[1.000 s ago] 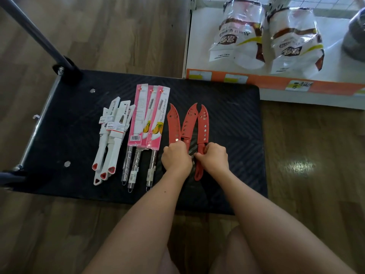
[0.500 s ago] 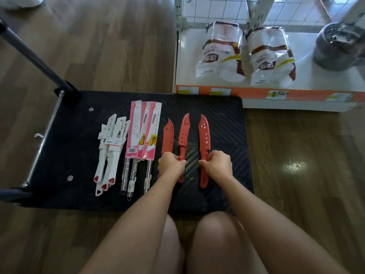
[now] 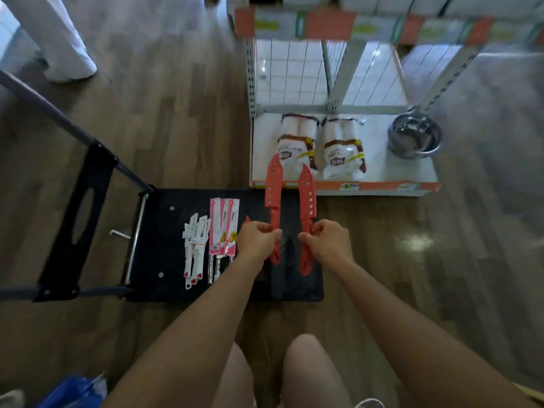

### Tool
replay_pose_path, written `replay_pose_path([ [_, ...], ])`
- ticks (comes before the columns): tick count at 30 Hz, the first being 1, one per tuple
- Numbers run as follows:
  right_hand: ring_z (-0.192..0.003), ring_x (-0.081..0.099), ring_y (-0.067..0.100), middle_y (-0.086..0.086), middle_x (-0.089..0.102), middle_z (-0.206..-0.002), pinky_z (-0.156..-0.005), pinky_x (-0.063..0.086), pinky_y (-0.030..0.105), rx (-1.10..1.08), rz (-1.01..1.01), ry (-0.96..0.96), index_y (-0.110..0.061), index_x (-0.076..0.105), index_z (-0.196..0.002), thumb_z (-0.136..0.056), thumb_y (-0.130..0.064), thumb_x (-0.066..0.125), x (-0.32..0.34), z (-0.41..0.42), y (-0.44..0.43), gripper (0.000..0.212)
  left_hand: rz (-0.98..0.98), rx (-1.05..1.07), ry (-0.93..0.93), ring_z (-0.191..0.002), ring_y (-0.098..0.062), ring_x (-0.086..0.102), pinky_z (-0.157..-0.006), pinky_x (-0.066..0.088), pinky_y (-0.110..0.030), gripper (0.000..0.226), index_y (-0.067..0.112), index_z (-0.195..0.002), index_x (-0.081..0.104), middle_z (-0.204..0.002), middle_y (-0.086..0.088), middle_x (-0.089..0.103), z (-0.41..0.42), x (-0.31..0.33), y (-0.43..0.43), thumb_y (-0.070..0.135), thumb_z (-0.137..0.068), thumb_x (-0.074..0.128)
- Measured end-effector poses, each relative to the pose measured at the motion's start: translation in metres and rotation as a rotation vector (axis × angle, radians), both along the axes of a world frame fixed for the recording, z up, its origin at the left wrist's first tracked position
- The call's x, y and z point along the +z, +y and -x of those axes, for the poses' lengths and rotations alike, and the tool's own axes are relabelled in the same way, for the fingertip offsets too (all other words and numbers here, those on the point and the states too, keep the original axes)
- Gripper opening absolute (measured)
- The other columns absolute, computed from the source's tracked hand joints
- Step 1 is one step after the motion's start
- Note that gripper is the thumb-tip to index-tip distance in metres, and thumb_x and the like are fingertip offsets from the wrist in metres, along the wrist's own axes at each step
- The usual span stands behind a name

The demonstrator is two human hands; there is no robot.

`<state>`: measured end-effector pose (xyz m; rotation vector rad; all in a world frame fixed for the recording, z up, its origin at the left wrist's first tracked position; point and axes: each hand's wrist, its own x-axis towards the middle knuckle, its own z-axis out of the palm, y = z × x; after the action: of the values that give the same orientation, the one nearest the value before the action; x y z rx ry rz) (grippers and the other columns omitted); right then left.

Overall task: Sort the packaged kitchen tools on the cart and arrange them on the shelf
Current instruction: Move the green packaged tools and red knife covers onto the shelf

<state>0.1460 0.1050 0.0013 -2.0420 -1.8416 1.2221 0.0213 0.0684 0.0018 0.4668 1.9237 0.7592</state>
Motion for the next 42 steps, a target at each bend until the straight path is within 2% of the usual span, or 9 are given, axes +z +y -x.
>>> replay_pose_path([
  [5,-0.075,0.061,0.012,-0.002,0.062,-0.077,-0.076,0.051,0.027,-0.006,-0.035,0.063,-0.018,0.057,-0.073,-0.083,-0.024,0.067,0.118,-0.011,0.011,0.016,-0.052,0.005,-0.012,-0.089,-0.026,0.066,-0.086,0.053,-0.041,0.018,0.004,-0.099,0.064,-0.1,-0.016,0.068,-0.012,0.119,0.011,0.01,-0.082,0.067],
  [10,-0.075,0.06,0.016,0.002,0.064,-0.076,-0.072,0.047,0.026,-0.008,-0.121,0.135,-0.007,0.067,-0.081,-0.082,-0.02,0.067,0.211,-0.024,0.021,0.013,-0.152,-0.001,0.029,-0.093,-0.023,0.065,-0.086,0.053,-0.034,0.024,0.005,-0.1,0.068,-0.099,-0.01,0.07,-0.026,0.216,0.023,0.015,-0.079,0.071],
  [15,-0.064,0.055,0.009,-0.007,0.057,-0.066,-0.057,0.041,0.013,-0.064,-0.168,0.243,-0.013,0.059,-0.076,-0.084,-0.021,0.066,0.282,-0.044,0.028,0.013,-0.222,0.021,0.0,-0.095,-0.024,0.066,-0.09,0.053,-0.039,0.026,0.007,-0.103,0.067,-0.105,-0.012,0.069,-0.042,0.279,0.027,0.014,-0.078,0.071],
  [17,-0.061,0.054,0.003,-0.009,0.057,-0.067,-0.05,0.039,0.005,-0.07,-0.187,0.298,-0.013,0.062,-0.083,-0.084,-0.022,0.066,0.301,-0.054,0.029,0.01,-0.263,0.029,-0.023,-0.092,-0.024,0.067,-0.089,0.054,-0.04,0.023,0.007,-0.102,0.066,-0.102,-0.012,0.069,-0.047,0.296,0.026,0.014,-0.08,0.07],
  [21,-0.069,0.06,0.006,-0.004,0.063,-0.08,-0.05,0.043,0.007,-0.095,-0.18,0.389,-0.013,0.061,-0.091,-0.084,-0.022,0.067,0.329,-0.07,0.028,0.013,-0.339,0.014,-0.076,-0.09,-0.021,0.067,-0.085,0.055,-0.036,0.01,0.013,-0.092,0.063,-0.097,-0.007,0.067,-0.057,0.326,0.018,0.014,-0.082,0.067],
  [24,-0.064,0.059,0.0,-0.006,0.062,-0.076,-0.049,0.046,0.007,-0.084,-0.212,0.412,-0.015,0.061,-0.087,-0.082,-0.024,0.068,0.344,-0.075,0.026,0.013,-0.409,0.027,-0.082,-0.089,-0.019,0.065,-0.08,0.054,-0.031,0.019,0.009,-0.1,0.063,-0.095,-0.005,0.066,-0.064,0.342,0.013,0.015,-0.083,0.066],
  [31,-0.072,0.064,0.008,-0.001,0.066,-0.081,-0.072,0.056,0.023,-0.066,-0.258,0.455,-0.011,0.064,-0.093,-0.082,-0.025,0.068,0.359,-0.066,0.034,0.018,-0.494,0.03,-0.083,-0.087,-0.02,0.067,-0.083,0.055,-0.034,0.013,0.013,-0.094,0.064,-0.086,-0.002,0.067,-0.066,0.361,0.029,0.014,-0.082,0.067],
  [36,-0.064,0.063,0.004,-0.006,0.063,-0.072,-0.05,0.049,0.009,-0.072,-0.281,0.471,-0.015,0.061,-0.085,-0.083,-0.025,0.068,0.368,-0.056,0.064,0.012,-0.552,-0.011,-0.084,-0.085,-0.017,0.067,-0.081,0.054,-0.031,0.013,0.025,-0.078,0.06,-0.082,0.003,0.066,-0.052,0.37,0.063,0.015,-0.081,0.067],
  [42,-0.073,0.07,0.017,0.003,0.07,-0.077,-0.07,0.058,0.029,-0.117,-0.343,0.5,-0.02,0.06,-0.076,-0.08,-0.024,0.071,0.384,-0.028,0.126,0.012,-0.584,-0.041,-0.104,-0.08,-0.016,0.068,-0.076,0.056,-0.029,0.011,0.02,-0.08,0.061,-0.083,-0.001,0.068,-0.025,0.38,0.133,0.013,-0.079,0.069],
])
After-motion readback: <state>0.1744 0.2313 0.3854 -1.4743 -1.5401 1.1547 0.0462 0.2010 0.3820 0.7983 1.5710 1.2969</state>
